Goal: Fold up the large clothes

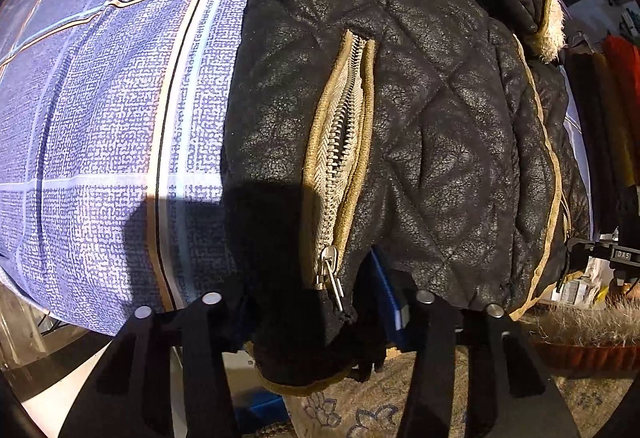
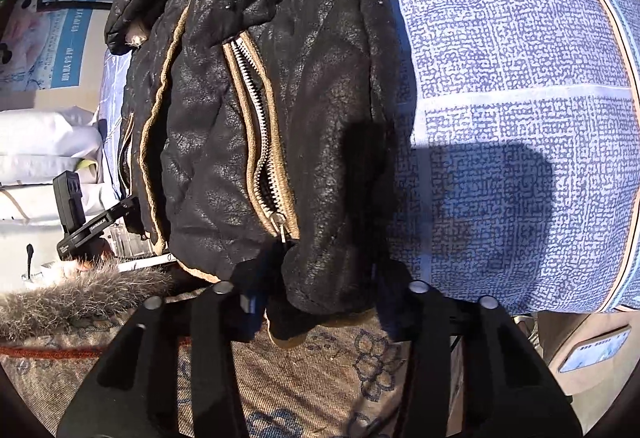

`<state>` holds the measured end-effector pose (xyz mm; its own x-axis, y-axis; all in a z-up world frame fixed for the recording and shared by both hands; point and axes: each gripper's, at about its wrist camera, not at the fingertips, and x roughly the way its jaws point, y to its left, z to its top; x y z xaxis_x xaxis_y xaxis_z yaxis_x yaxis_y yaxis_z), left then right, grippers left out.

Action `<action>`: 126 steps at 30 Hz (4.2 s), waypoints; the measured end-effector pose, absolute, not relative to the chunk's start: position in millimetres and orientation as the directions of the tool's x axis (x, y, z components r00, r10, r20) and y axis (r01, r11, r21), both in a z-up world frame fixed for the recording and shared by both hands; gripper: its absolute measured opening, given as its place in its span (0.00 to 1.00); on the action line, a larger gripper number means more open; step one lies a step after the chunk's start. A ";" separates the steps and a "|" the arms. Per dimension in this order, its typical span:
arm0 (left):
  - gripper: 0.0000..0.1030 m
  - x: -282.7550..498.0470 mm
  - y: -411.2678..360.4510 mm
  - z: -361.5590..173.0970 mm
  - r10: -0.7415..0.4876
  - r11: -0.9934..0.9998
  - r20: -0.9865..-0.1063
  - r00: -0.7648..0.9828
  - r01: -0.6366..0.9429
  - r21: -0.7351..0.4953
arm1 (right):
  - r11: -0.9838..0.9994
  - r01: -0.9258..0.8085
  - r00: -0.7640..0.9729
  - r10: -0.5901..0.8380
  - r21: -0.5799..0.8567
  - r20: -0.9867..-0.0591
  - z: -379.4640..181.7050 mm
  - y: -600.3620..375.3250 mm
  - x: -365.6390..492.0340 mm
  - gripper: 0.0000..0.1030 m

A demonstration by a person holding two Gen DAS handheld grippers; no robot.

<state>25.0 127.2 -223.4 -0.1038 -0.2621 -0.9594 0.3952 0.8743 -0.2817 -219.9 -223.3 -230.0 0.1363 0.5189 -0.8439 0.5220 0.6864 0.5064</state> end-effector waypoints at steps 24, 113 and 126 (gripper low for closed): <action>0.20 227.6 51.3 -35.2 -0.543 0.819 -0.785 0.299 0.394 -0.417 | 0.533 0.325 0.638 0.486 0.781 -0.598 -41.9 -349.7 -63.2 0.16; 0.96 361.9 -24.1 -264.3 -0.212 0.952 -0.975 0.073 0.243 -0.189 | 0.920 0.392 -0.035 0.016 0.001 -0.999 -207.6 -303.2 176.3 0.74; 0.94 361.9 10.4 -212.4 -0.345 0.922 -0.930 0.128 0.232 -0.310 | 0.915 0.401 0.051 -0.061 -0.036 -0.997 -183.1 -284.2 171.7 0.74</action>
<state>361.9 10.4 -212.4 0.1275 -0.3450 -0.9299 0.2320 0.9219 -0.3102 171.7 -284.2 -183.1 0.0507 -0.0613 -0.9968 0.4009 0.9154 -0.0359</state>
